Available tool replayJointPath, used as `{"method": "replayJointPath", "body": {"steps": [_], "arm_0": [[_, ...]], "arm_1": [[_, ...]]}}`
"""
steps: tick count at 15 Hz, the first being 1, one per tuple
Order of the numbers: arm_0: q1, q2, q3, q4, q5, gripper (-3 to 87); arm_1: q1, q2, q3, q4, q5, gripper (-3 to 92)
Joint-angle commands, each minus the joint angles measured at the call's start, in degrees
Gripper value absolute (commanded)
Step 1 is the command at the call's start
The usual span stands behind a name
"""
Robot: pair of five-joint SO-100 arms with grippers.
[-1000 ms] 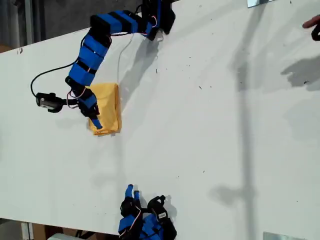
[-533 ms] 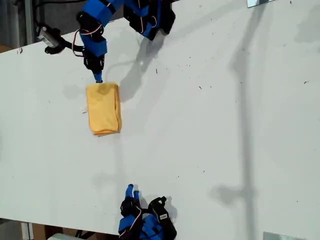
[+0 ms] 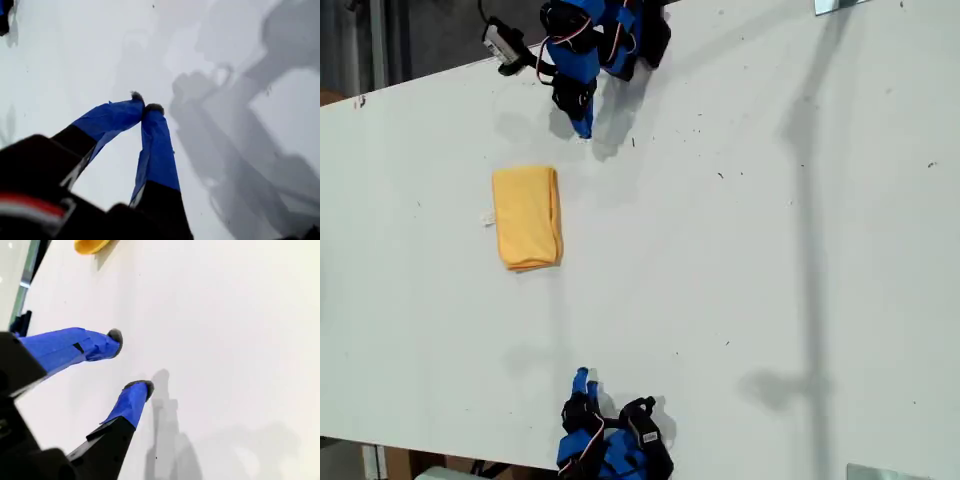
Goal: Grasp corners of a square towel and fold twice.
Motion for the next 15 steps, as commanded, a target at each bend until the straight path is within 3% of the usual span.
{"method": "replayJointPath", "body": {"steps": [1, 2, 4, 5, 6, 7, 8, 9, 15], "arm_0": [[1.76, 0.18, 0.62, -0.26, 3.08, -1.0], [3.69, 0.18, 0.62, -0.44, 10.9, -0.8], [11.51, 0.18, 0.35, -1.93, 7.47, -0.9], [13.97, 0.18, 0.18, -3.43, 11.51, -1.0], [13.36, 0.18, 0.7, -3.25, 24.7, -1.2], [11.25, 0.18, 0.7, -3.52, 25.93, -1.2], [11.69, 0.18, 0.79, -2.46, 21.62, -1.2], [11.87, 0.09, 0.97, -1.14, 11.95, -1.2], [11.78, 0.09, 0.97, -1.14, 14.41, -1.2]], "arm_1": [[-1.58, -0.44, -1.76, 4.39, 6.42, 0.8], [-0.97, -0.44, -1.76, 4.48, 6.15, 2.5], [-1.23, -0.44, -1.85, 4.57, 6.24, 2.9], [-0.62, -0.44, -1.93, 4.48, 6.42, 2.9], [-0.53, -0.44, -2.02, 3.96, 6.42, 3.1], [-0.7, -0.44, -2.02, 3.69, 6.42, 3.2], [-0.62, -0.44, -2.02, 3.69, 6.42, 3.2], [-0.35, -0.44, -2.02, 4.22, 6.42, 3.2], [-0.97, -0.44, -2.02, 3.96, 6.42, 2.9]]}}
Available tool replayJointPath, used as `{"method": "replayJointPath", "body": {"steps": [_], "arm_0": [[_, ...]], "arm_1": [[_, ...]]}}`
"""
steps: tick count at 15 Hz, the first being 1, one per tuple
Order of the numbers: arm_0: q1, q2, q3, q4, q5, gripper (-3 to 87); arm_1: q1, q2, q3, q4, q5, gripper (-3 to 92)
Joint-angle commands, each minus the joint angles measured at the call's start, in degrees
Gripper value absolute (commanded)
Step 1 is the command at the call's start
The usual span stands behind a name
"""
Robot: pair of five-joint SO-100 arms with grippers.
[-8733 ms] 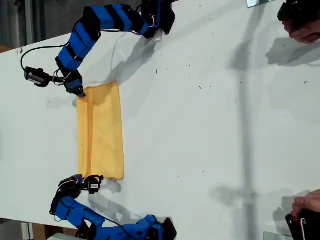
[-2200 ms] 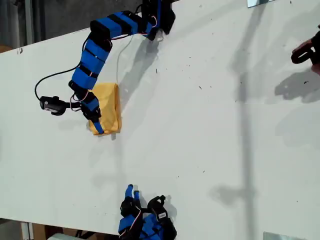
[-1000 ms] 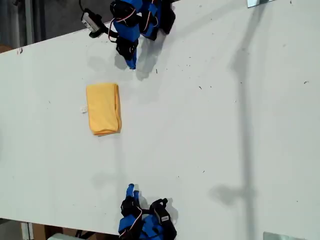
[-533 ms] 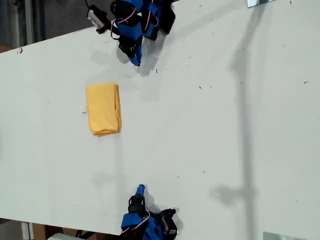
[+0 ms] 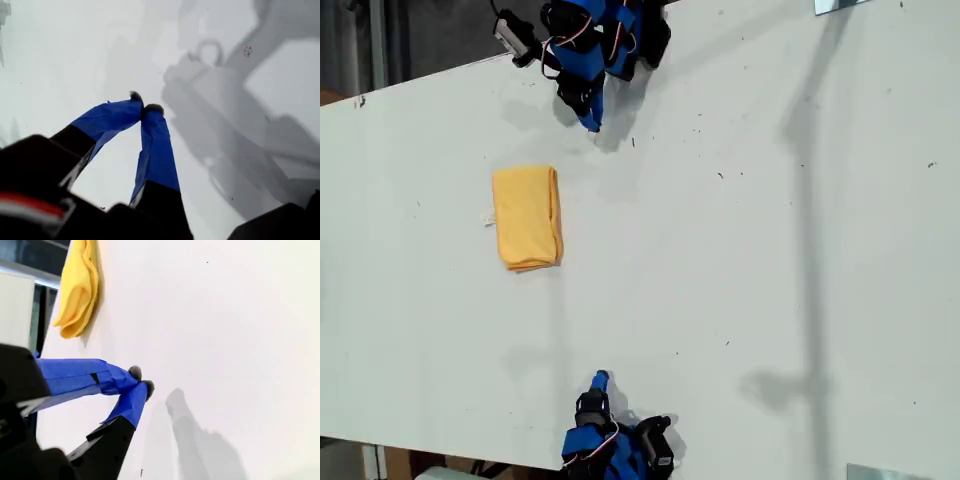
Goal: Grasp corners of a square towel and fold twice.
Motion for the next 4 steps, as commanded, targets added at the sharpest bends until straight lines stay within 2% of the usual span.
{"method": "replayJointPath", "body": {"steps": [1, 4], "arm_0": [[0.09, 0.18, 0.26, 0.44, -0.26, -1.2], [0.09, 0.18, 0.26, 0.44, -0.26, -1.2]], "arm_1": [[-0.26, -0.26, -2.02, -0.44, 0.62, 2.9], [0.62, -0.26, -1.85, -0.88, 0.62, 2.8]]}}
